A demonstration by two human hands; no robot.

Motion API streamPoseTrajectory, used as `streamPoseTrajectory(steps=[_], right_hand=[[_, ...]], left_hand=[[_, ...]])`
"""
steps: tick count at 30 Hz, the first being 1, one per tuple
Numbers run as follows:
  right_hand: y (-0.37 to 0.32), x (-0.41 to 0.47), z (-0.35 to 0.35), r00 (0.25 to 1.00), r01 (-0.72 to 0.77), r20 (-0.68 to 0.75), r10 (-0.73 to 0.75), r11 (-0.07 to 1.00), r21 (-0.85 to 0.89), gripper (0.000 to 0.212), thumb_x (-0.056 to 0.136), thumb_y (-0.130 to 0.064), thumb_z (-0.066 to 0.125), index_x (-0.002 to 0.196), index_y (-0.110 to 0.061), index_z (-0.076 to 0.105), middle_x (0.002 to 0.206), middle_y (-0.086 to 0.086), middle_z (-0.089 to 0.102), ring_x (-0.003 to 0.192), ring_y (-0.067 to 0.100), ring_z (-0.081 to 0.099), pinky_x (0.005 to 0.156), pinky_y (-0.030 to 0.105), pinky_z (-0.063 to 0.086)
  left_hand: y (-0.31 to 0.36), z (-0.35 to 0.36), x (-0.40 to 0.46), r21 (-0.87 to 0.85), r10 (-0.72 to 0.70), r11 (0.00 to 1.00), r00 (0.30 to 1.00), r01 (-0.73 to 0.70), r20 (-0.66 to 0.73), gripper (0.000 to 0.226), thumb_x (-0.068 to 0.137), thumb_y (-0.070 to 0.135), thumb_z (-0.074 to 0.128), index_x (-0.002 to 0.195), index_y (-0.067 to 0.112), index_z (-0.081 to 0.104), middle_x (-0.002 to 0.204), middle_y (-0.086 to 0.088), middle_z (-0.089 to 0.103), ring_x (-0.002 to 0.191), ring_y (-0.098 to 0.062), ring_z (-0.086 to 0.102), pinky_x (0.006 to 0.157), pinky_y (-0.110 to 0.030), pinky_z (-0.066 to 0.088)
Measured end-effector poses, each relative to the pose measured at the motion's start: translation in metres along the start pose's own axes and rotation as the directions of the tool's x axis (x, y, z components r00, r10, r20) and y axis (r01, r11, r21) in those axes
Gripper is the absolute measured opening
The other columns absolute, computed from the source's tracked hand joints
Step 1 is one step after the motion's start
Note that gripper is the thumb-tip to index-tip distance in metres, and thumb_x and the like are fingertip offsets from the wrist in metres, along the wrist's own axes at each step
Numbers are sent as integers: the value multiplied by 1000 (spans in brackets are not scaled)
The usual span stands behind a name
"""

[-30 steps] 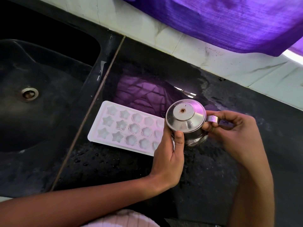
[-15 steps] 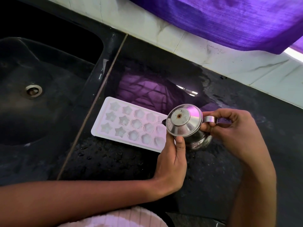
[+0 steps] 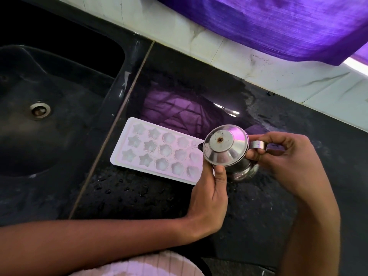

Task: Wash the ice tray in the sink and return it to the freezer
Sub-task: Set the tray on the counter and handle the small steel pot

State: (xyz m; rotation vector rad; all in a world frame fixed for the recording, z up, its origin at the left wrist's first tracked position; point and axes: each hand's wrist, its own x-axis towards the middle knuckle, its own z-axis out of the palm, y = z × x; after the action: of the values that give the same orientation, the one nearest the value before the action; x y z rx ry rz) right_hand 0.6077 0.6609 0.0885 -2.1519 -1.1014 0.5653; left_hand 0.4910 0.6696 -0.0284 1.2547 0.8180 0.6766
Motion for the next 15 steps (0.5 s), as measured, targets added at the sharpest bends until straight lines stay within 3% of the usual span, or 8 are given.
streamPoseTrajectory(steps=[6, 11, 15], right_hand=[[2, -4, -1, 1000, 14, 23, -16, 998, 63, 10, 71, 0, 73, 77, -8, 72, 84, -21, 73, 79, 1, 68, 67, 14, 55], [4, -6, -2, 997, 33, 59, -39, 994, 102, 8, 73, 10, 68, 80, 13, 64, 87, -20, 72, 76, -4, 67, 60, 10, 52], [2, -6, -3, 993, 67, 97, -72, 996, 62, 6, 72, 7, 70, 77, 6, 67, 88, -21, 72, 80, 1, 68, 63, 9, 51]], left_hand=[[10, -3, -2, 32, 43, 999, 999, -43, -16, 50, 86, 62, 17, 135, 55, 8, 147, 36, 20, 137, 14, 21, 111, -8, 19], [9, -2, -4, 13, 84, 996, 996, -84, -21, 58, 86, 65, 20, 140, 52, 2, 153, 24, 24, 139, 4, 28, 115, -29, 28], [6, 0, -10, 19, 61, 998, 998, -61, -8, 62, 86, 68, 20, 141, 52, -5, 155, 24, 21, 140, 1, 29, 115, -30, 29]])
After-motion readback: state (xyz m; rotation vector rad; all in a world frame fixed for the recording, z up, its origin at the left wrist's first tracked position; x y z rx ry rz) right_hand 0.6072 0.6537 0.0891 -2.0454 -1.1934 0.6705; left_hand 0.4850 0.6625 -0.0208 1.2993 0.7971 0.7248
